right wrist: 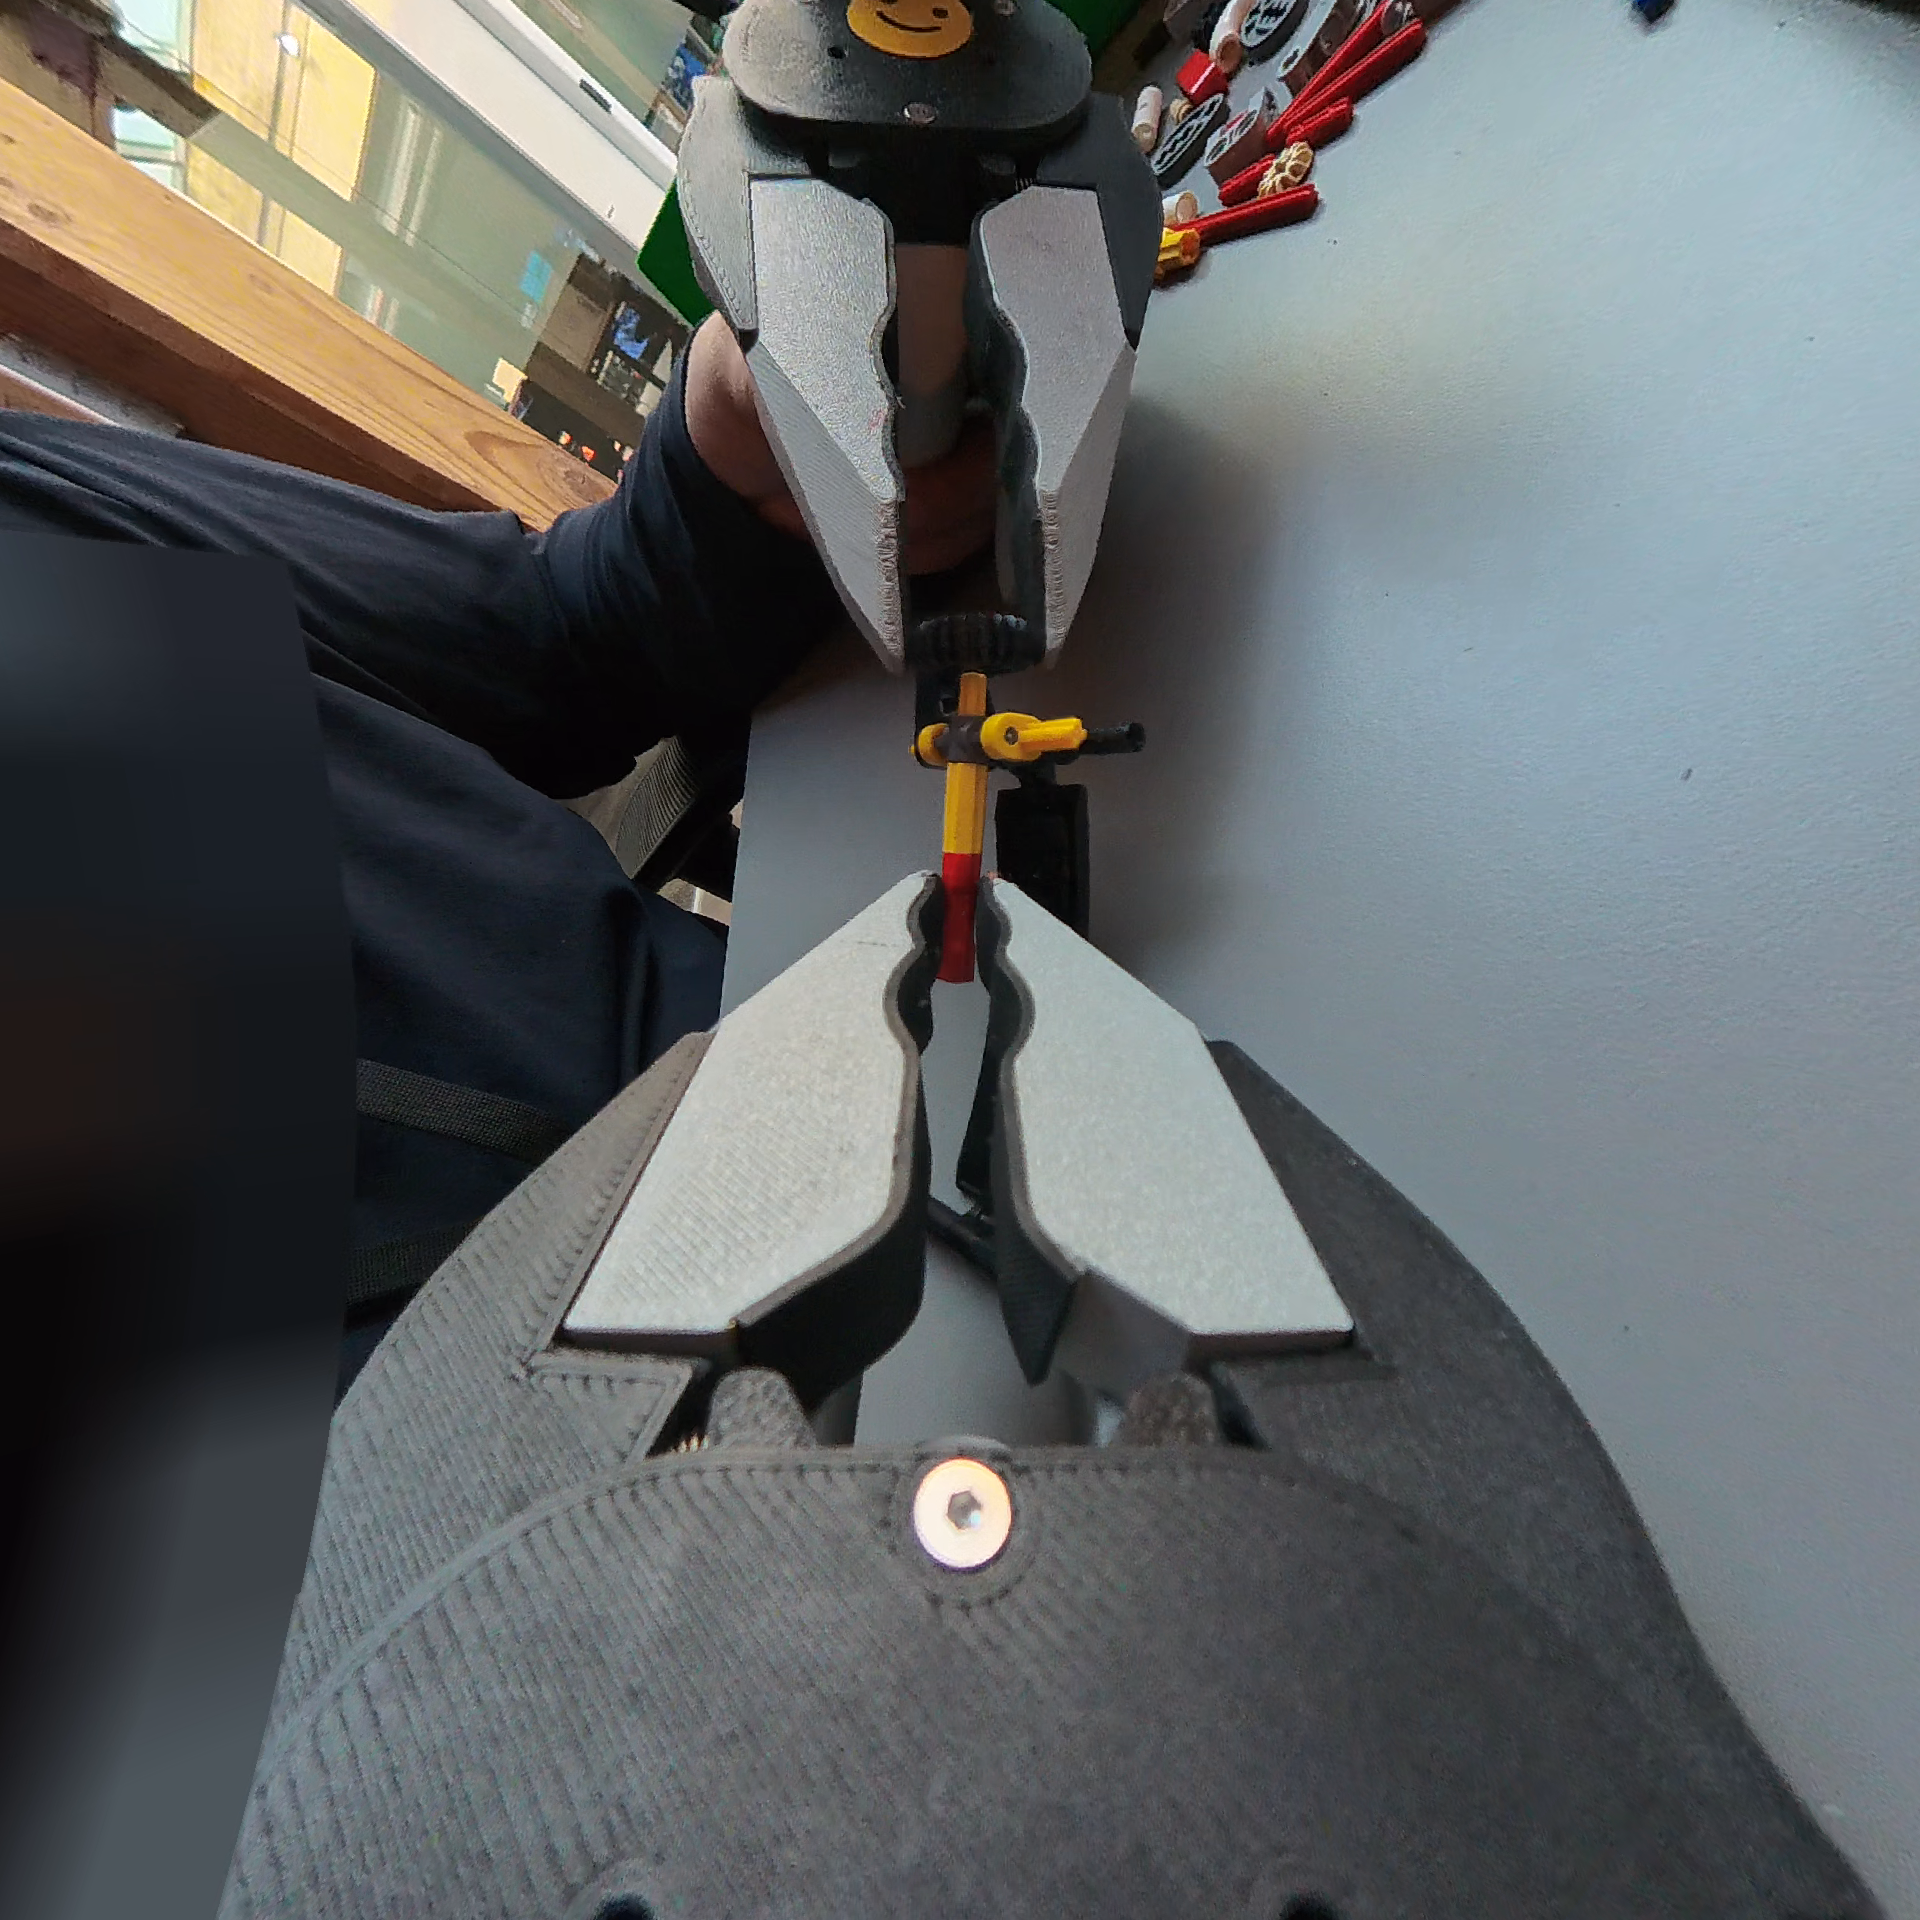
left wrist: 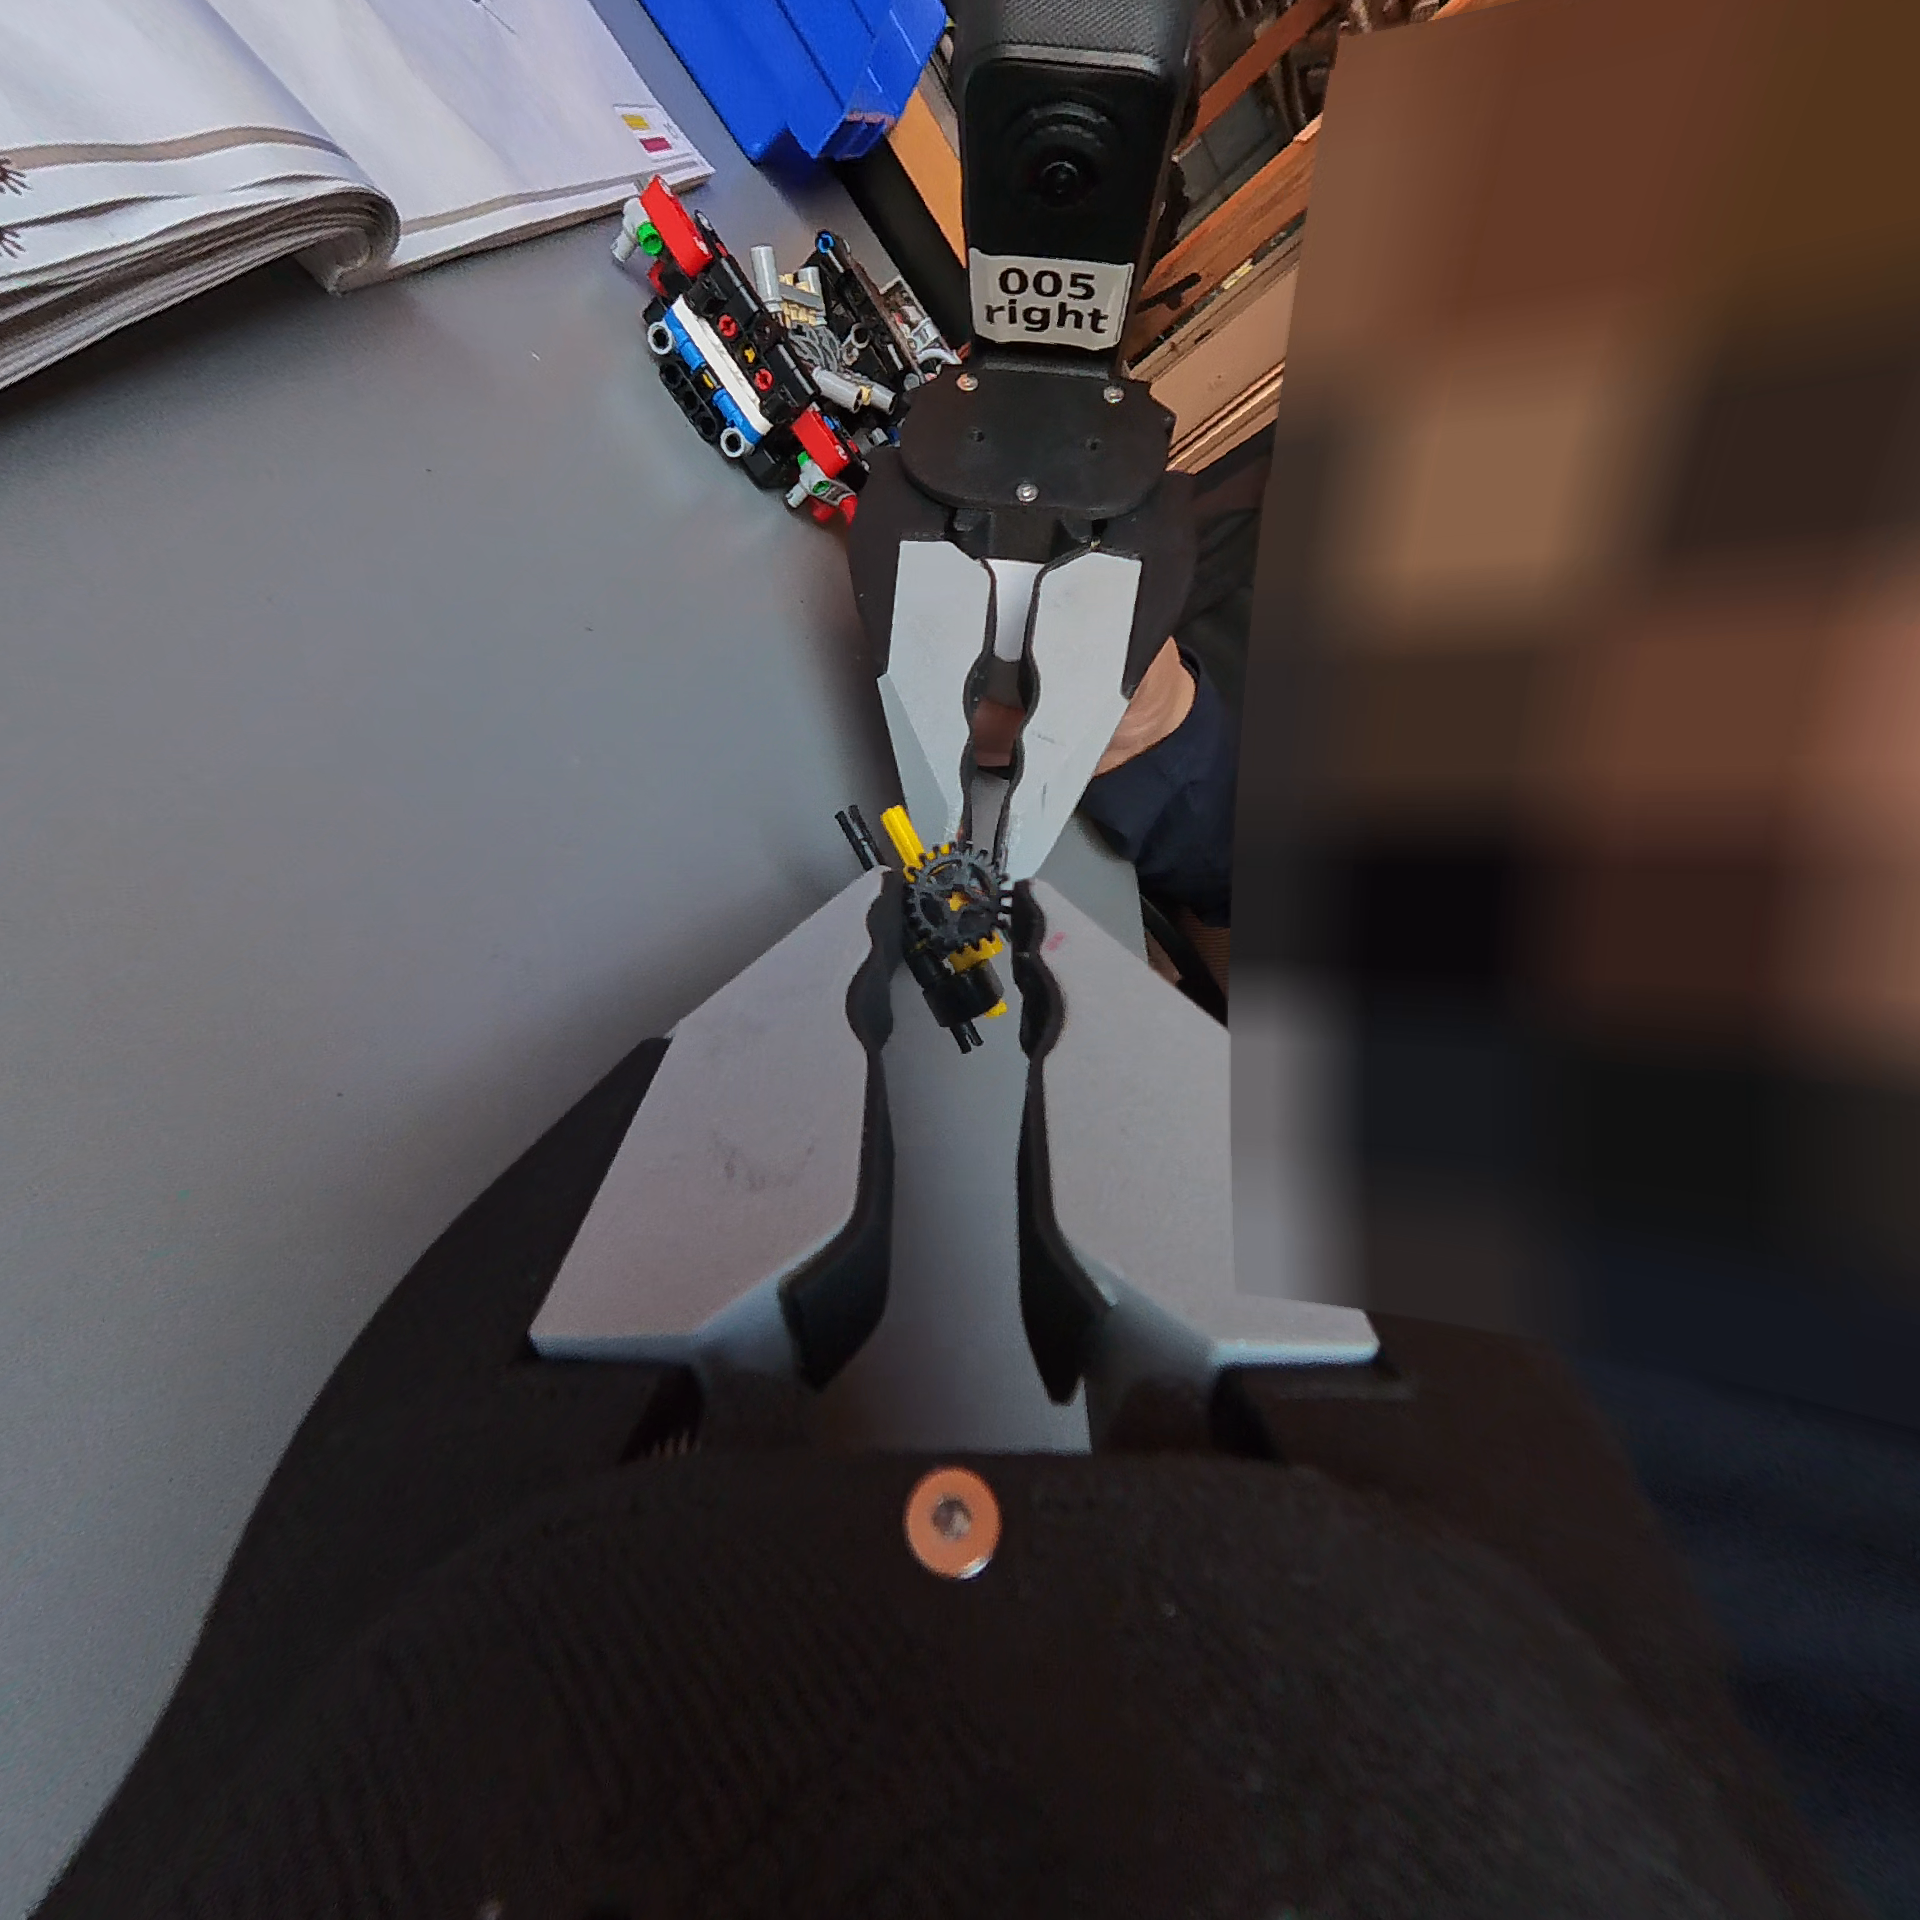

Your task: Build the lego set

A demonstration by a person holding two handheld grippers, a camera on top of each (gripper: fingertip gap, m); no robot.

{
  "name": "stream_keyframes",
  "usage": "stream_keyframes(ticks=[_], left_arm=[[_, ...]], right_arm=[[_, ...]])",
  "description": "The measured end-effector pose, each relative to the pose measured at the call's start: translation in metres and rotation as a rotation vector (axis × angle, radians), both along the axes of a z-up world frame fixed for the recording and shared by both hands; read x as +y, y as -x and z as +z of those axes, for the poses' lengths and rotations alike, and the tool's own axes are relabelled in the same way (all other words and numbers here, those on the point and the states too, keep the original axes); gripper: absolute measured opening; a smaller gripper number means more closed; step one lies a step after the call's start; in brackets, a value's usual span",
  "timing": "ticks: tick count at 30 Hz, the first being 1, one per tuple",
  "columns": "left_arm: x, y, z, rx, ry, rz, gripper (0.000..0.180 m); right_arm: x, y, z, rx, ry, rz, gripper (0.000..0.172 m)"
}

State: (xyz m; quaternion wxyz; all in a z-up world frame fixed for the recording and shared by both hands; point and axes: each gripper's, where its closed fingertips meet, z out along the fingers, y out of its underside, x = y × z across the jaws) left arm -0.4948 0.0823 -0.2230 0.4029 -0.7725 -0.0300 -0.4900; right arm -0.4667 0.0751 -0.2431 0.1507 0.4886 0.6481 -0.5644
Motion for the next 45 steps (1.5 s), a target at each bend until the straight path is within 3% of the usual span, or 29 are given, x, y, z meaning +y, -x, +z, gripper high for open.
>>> stream_keyframes(ticks=[6, 17, 35, 45], left_arm=[[0.001, 0.000, -0.010, 0.090, 0.033, 0.014, 0.018], [0.000, 0.002, -0.006, 0.011, 0.038, 0.015, 0.018], [0.001, 0.001, -0.007, 0.013, 0.043, 0.007, 0.018], [0.000, -0.005, -0.015, 0.063, 0.077, -0.018, 0.018]], right_arm=[[-0.003, -0.001, -0.010, -0.022, -0.075, 0.007, 0.003], [-0.001, 0.000, -0.005, -0.008, -0.033, -0.011, 0.003], [0.000, 0.001, -0.007, -0.019, -0.039, -0.016, 0.003], [-0.005, -0.002, -0.019, -0.011, -0.183, 0.007, 0.003]])
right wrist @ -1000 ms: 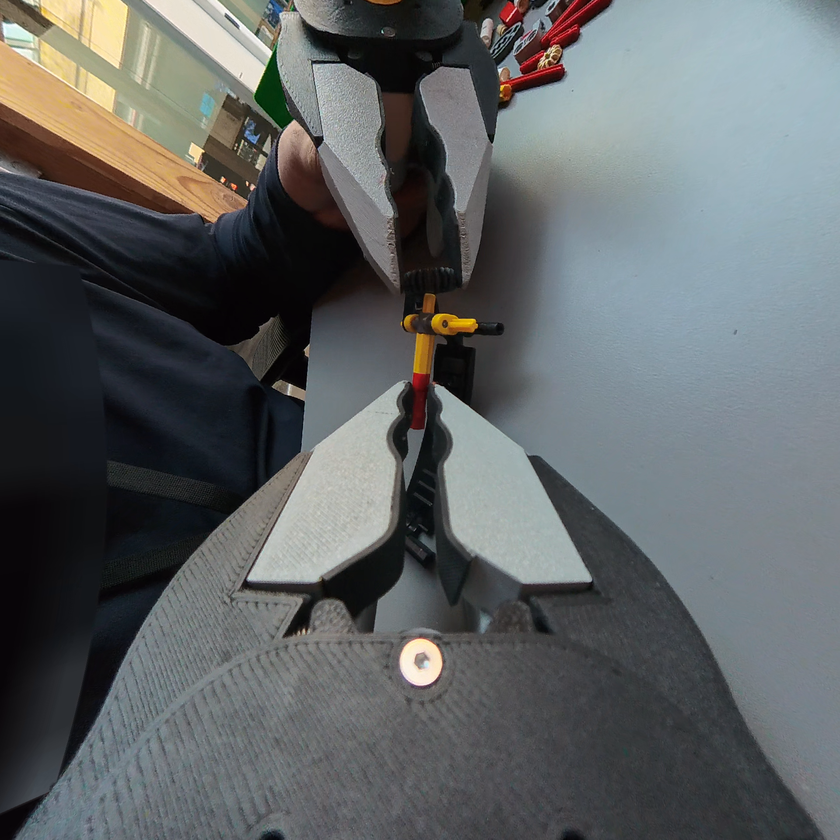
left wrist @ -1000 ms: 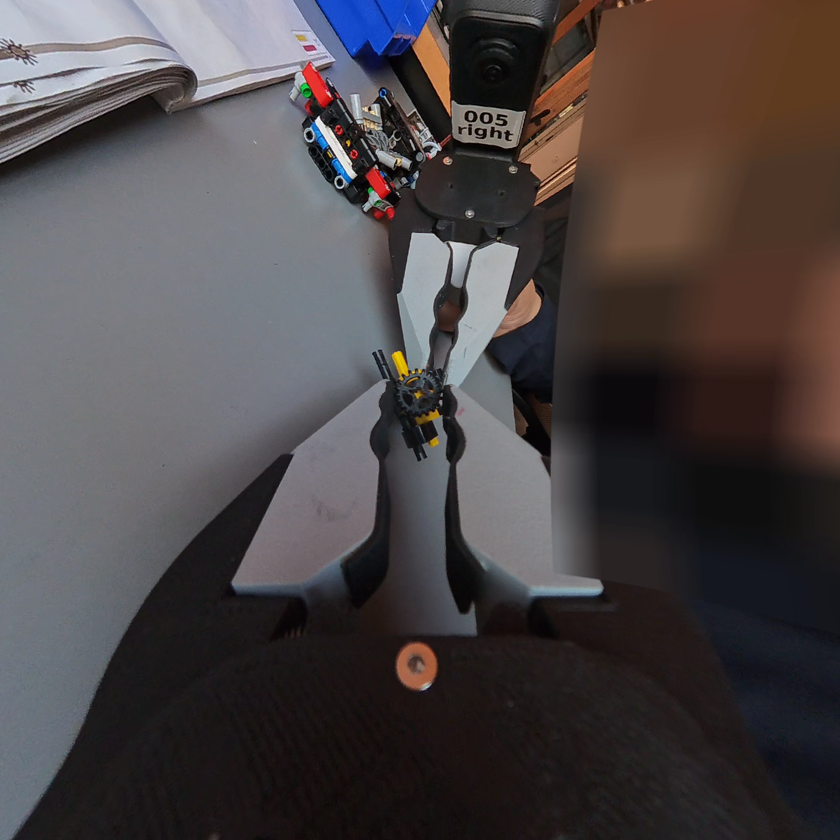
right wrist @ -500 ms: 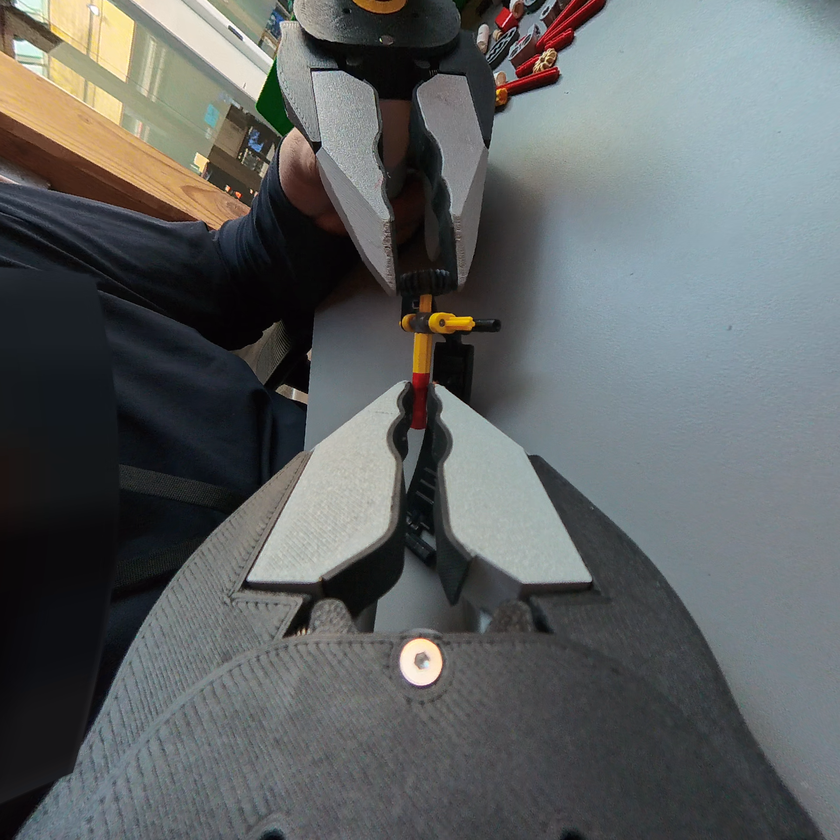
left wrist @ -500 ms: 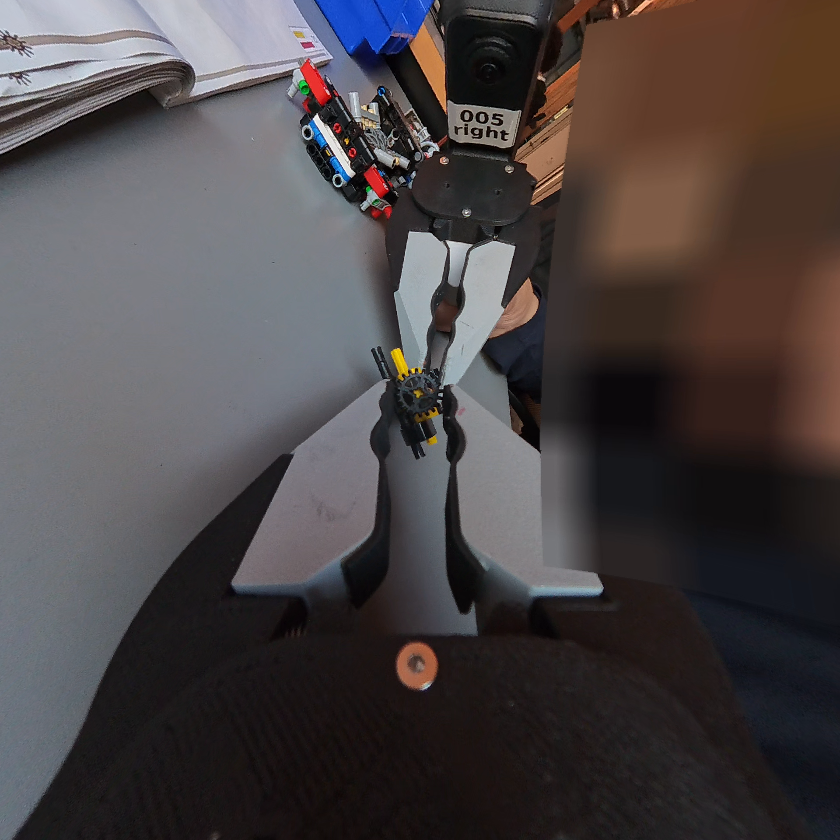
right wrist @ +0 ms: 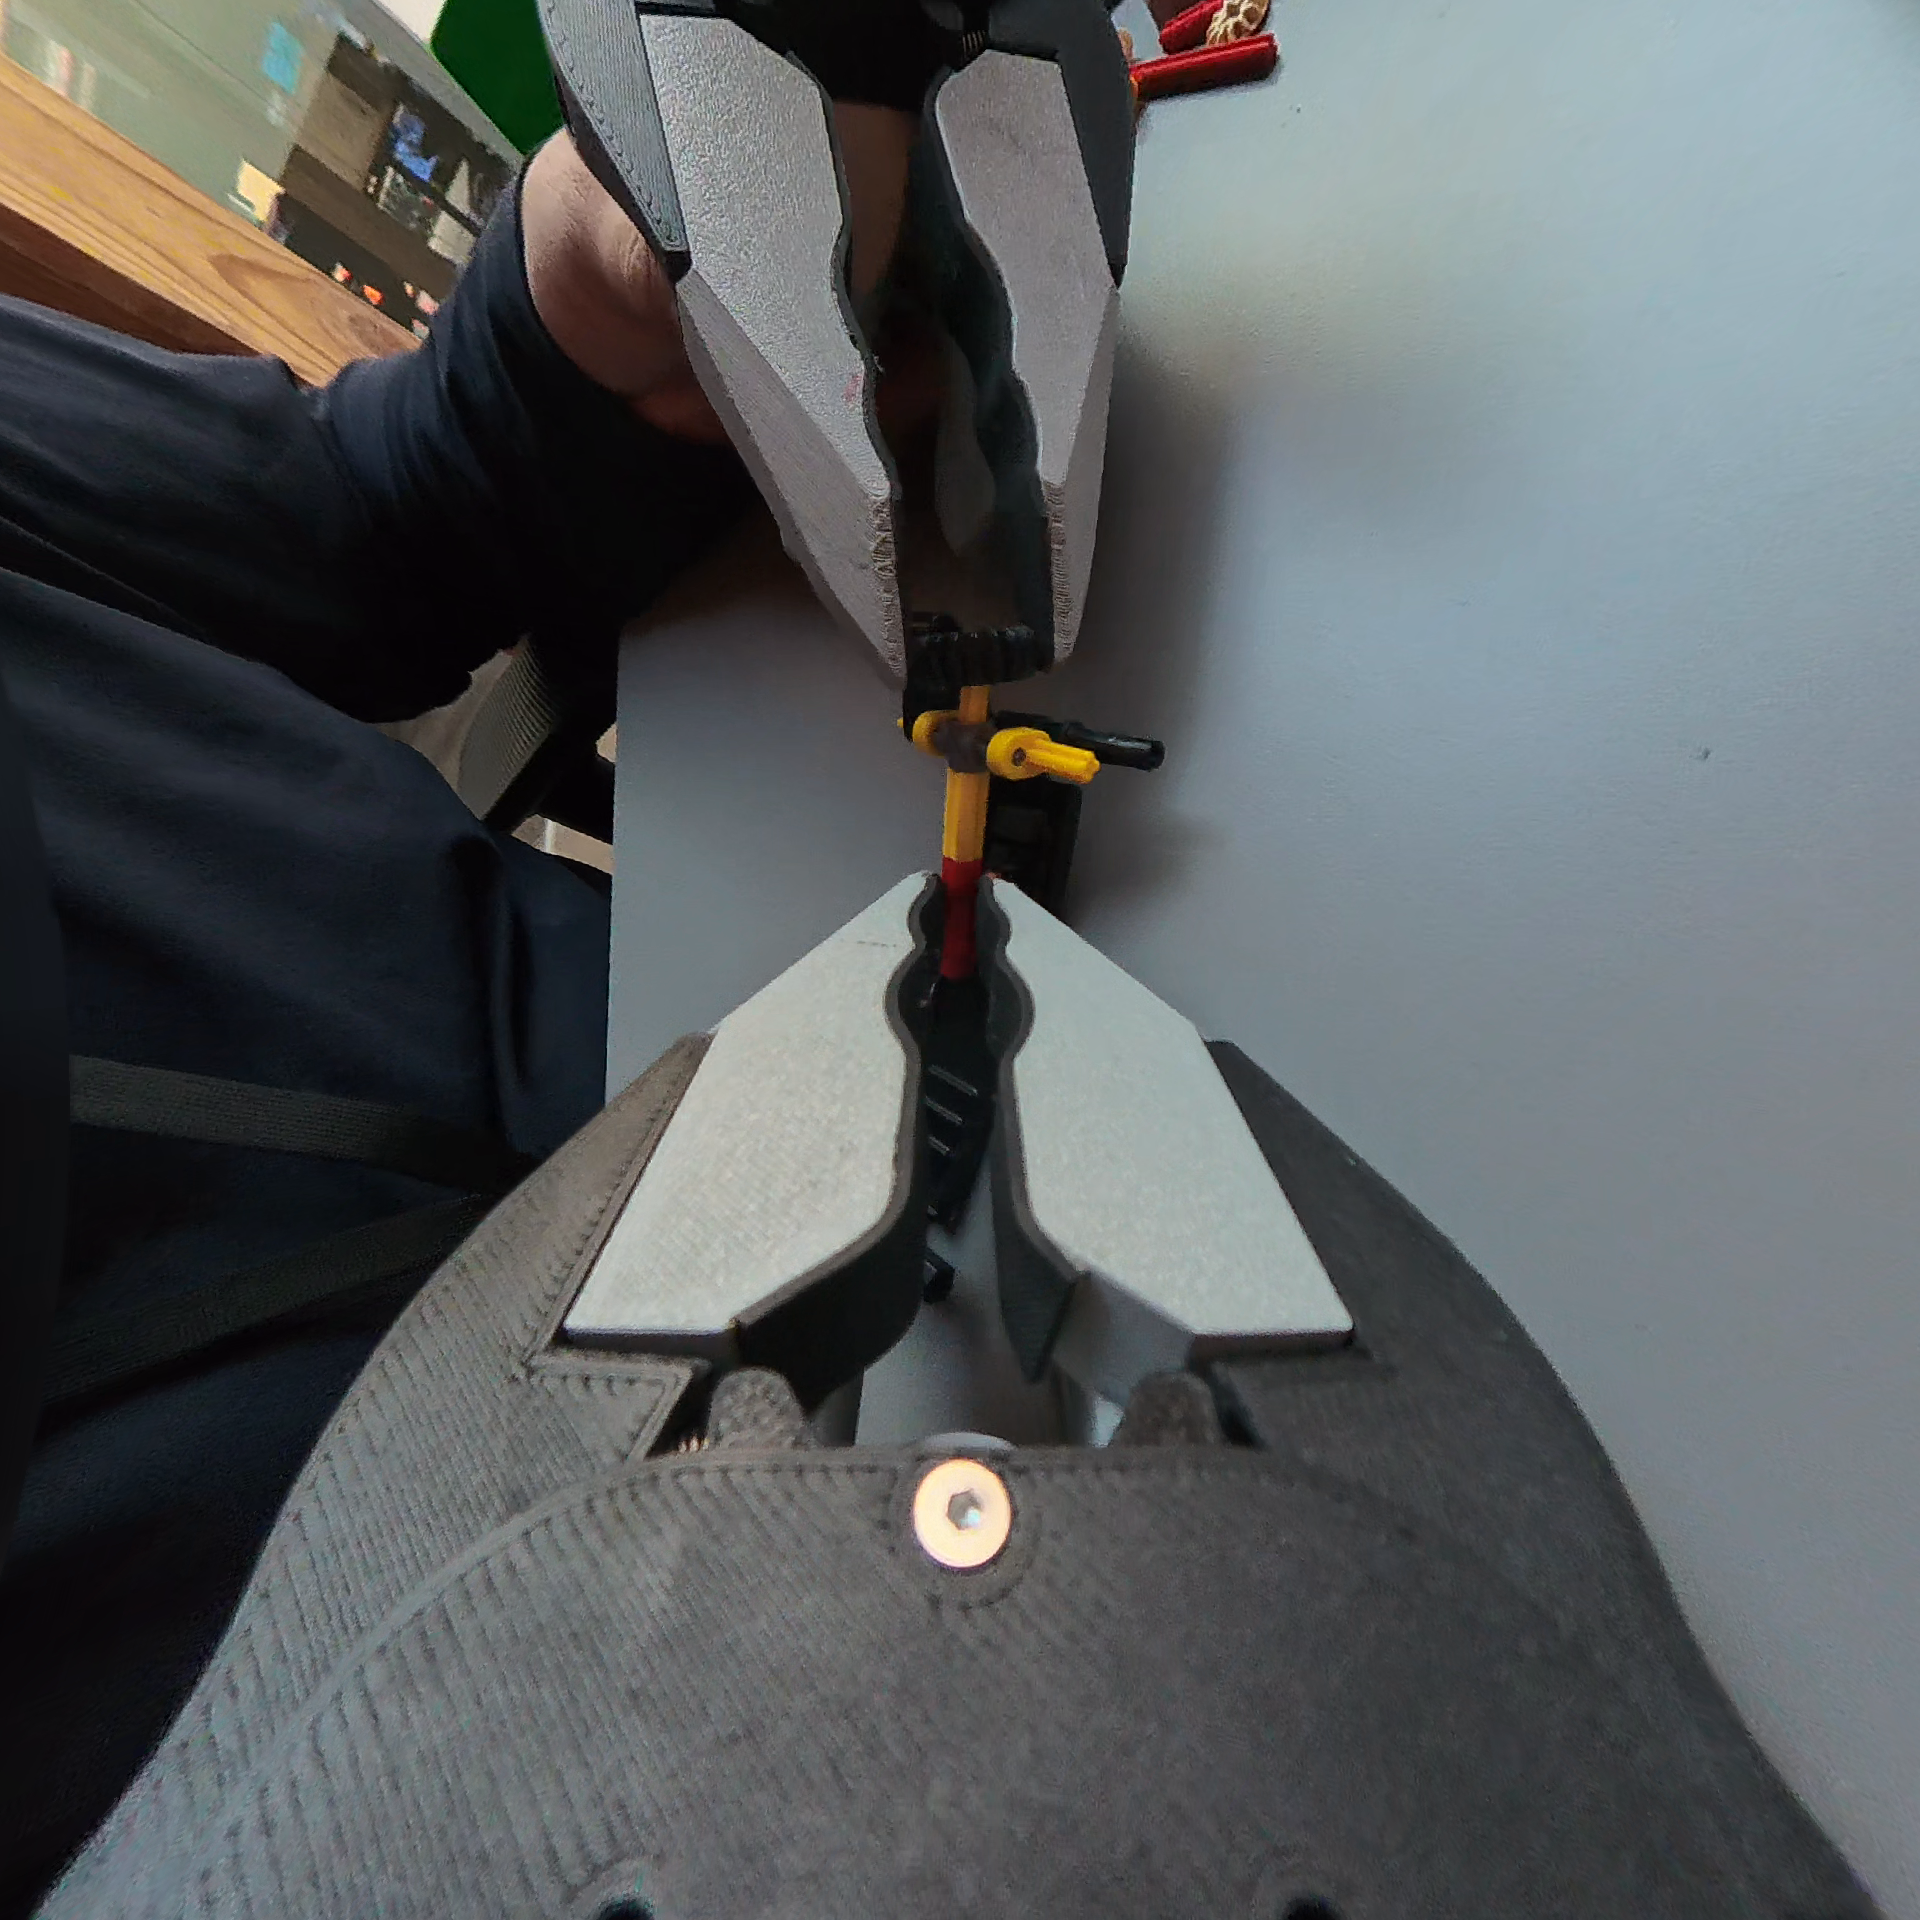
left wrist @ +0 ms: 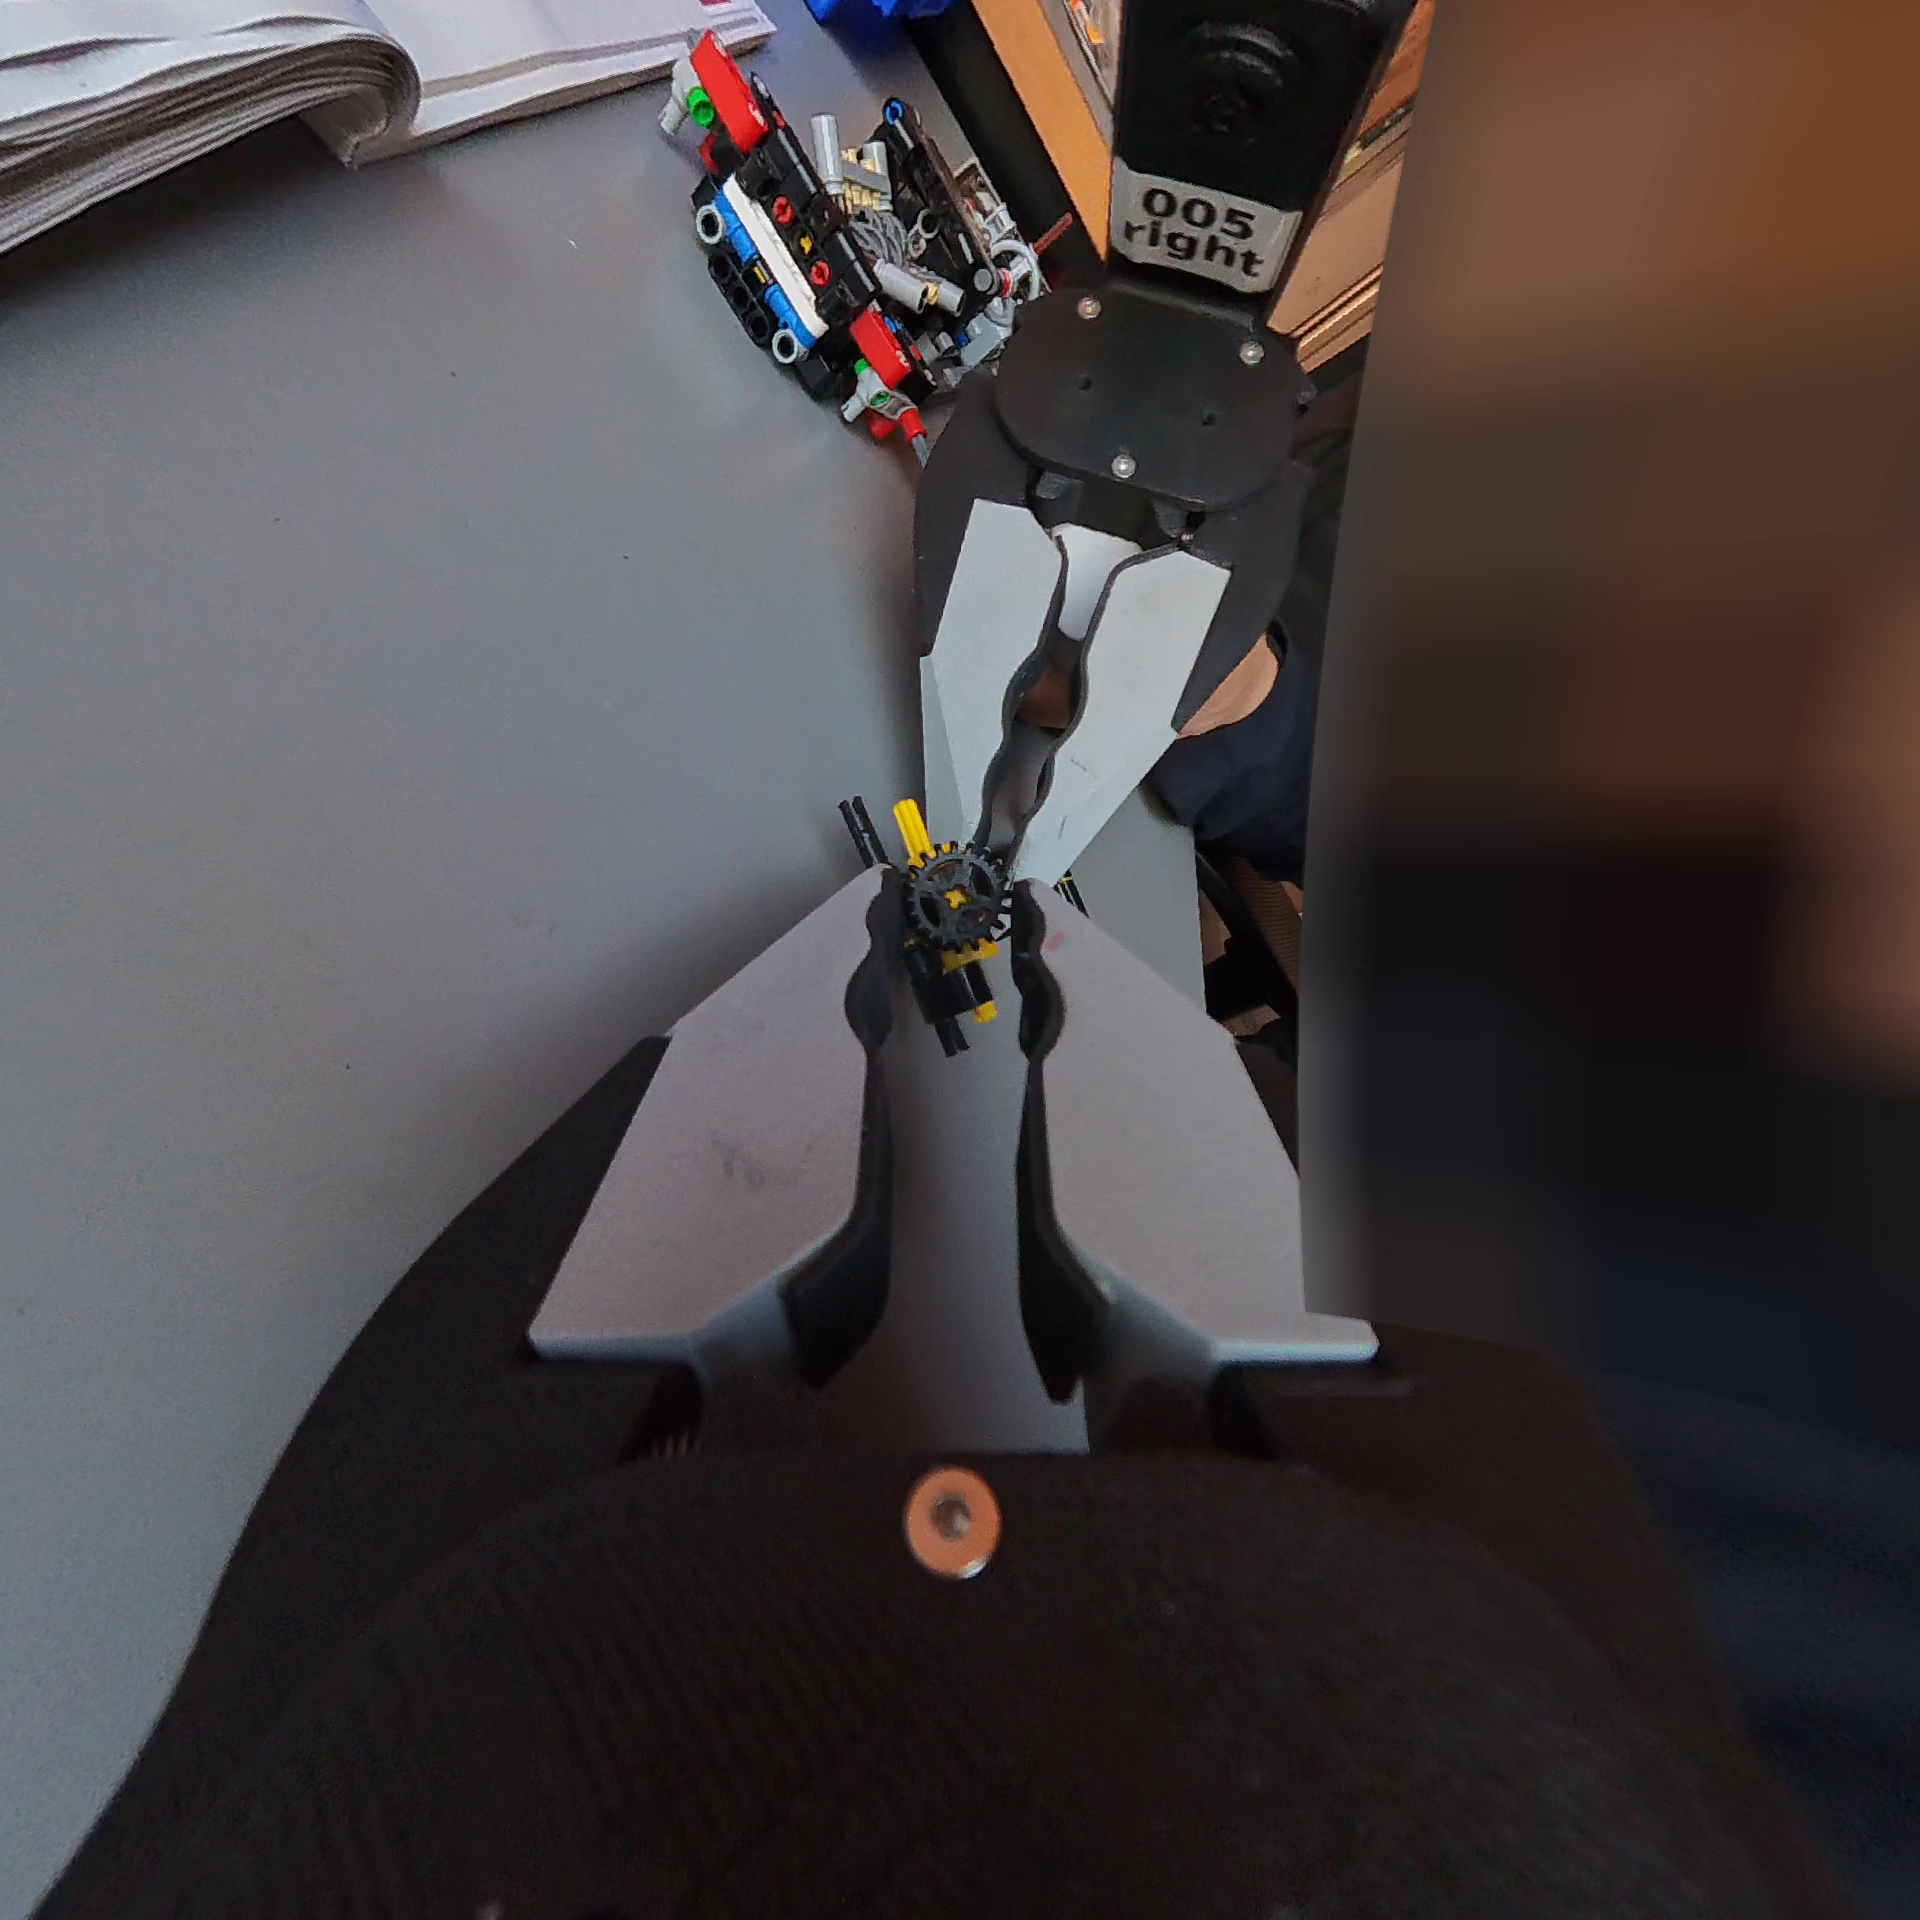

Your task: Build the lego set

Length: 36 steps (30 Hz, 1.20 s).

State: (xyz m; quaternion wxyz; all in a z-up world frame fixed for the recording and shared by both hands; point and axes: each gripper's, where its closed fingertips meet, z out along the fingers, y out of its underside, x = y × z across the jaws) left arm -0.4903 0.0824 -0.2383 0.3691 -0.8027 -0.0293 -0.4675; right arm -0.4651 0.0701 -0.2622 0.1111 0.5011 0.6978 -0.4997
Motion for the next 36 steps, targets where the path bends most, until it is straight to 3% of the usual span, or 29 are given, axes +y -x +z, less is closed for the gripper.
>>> stream_keyframes(ticks=[17, 26, 36], left_arm=[[-0.006, -0.009, -0.004, -0.015, 0.033, -0.056, 0.018], [-0.005, -0.007, -0.004, -0.041, 0.048, -0.031, 0.018], [-0.013, -0.004, 0.010, 0.002, -0.055, -0.074, 0.020]], right_arm=[[0.000, -0.001, -0.002, 0.220, -0.295, 0.055, 0.003], [0.000, 0.000, -0.001, 0.214, -0.260, 0.063, 0.003], [-0.002, 0.002, 0.003, 0.295, -0.304, 0.065, 0.003]])
